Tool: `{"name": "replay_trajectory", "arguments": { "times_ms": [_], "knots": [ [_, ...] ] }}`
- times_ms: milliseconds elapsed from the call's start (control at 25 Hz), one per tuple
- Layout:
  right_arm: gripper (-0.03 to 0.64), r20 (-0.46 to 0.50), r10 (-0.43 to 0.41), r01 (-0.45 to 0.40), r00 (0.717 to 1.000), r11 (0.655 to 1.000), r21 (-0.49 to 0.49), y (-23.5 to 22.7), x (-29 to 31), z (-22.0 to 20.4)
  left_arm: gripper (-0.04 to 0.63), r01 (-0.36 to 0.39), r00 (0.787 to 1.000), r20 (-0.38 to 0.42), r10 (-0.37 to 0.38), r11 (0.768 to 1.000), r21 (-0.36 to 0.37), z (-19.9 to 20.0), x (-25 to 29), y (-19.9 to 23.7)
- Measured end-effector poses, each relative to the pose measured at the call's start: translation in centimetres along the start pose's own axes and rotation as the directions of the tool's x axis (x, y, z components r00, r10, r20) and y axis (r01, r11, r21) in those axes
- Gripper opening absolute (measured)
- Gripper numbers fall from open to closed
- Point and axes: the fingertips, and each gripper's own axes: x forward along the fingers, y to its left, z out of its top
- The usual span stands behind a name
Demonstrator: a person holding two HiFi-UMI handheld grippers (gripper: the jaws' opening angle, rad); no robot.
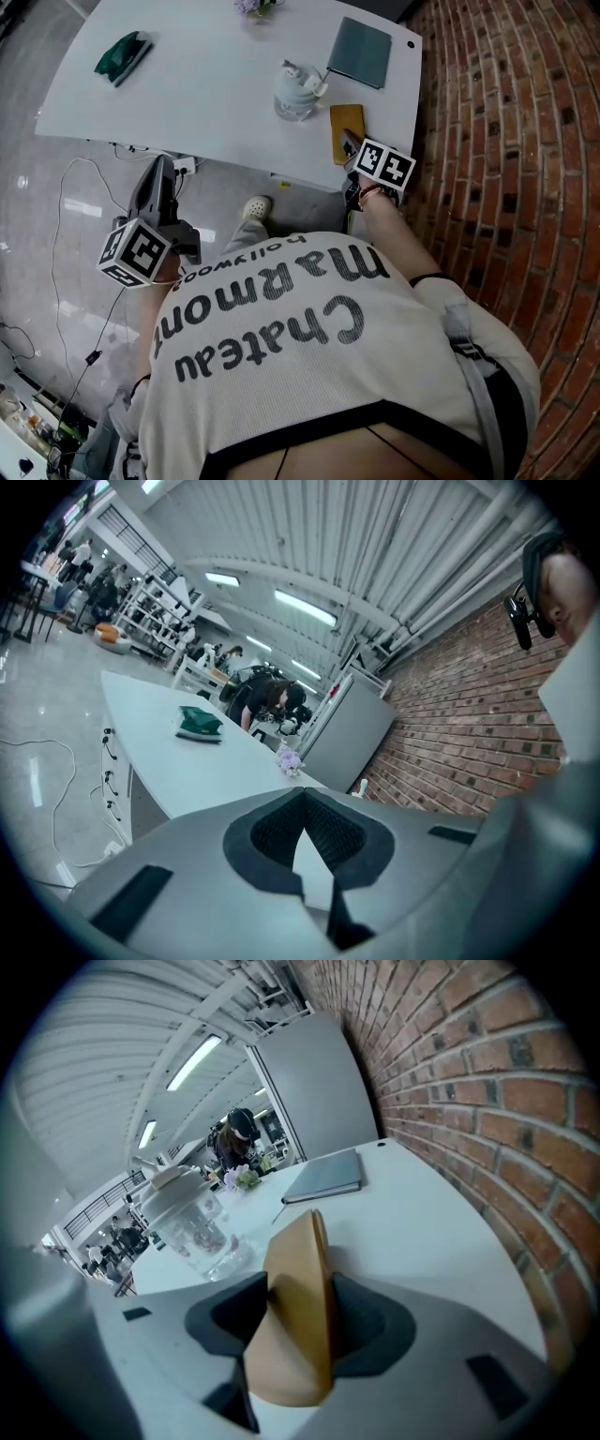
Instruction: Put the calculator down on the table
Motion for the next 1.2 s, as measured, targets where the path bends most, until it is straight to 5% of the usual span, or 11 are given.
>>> {"name": "replay_trajectory", "arguments": {
  "times_ms": [1200],
  "knots": [
    [0.247, -0.033, -0.056, 0.057, 0.998, 0.998, 0.028, -0.70, -0.01, -0.21, 0.003, -0.005, 1.000, -0.013, 0.005, 1.000, 0.002, -0.69, -0.09, -0.38]
  ]
}}
